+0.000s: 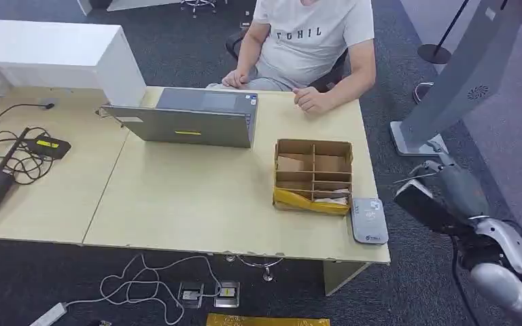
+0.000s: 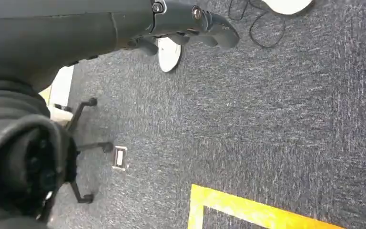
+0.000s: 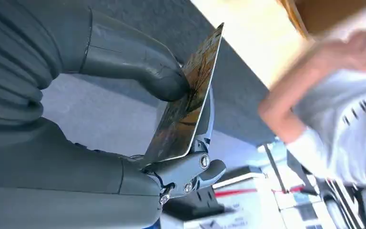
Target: Pass the card to the sensor for recognition and then transmit it.
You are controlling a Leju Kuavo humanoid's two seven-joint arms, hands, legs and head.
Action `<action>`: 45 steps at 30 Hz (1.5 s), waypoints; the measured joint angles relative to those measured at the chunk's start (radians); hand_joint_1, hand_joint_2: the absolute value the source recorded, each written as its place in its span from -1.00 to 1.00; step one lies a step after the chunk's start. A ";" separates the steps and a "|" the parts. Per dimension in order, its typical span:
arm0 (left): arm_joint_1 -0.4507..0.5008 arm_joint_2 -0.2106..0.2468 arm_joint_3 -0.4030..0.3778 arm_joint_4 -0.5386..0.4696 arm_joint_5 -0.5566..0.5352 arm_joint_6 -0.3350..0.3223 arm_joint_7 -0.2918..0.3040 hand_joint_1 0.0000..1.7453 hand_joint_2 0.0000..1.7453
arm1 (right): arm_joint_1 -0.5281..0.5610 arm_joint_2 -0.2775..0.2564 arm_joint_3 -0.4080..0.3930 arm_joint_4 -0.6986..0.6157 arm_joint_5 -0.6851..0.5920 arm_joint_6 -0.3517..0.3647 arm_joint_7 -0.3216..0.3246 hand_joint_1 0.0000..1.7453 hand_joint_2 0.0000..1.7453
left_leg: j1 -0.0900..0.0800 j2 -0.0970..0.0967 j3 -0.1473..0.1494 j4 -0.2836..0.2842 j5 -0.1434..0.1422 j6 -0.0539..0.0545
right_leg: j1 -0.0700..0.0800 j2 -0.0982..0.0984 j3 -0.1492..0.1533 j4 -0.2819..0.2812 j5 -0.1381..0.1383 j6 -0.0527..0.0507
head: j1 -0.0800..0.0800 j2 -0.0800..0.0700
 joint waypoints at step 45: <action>-0.011 0.012 -0.049 0.000 -0.003 -0.023 -0.006 -1.00 -1.00 | -0.283 0.322 0.091 0.359 0.107 -0.011 -0.243 1.00 1.00 | 0.001 -0.001 -0.002 0.000 0.000 0.000 | 0.001 -0.001 0.000 0.001 0.000 0.000 | 0.000 0.000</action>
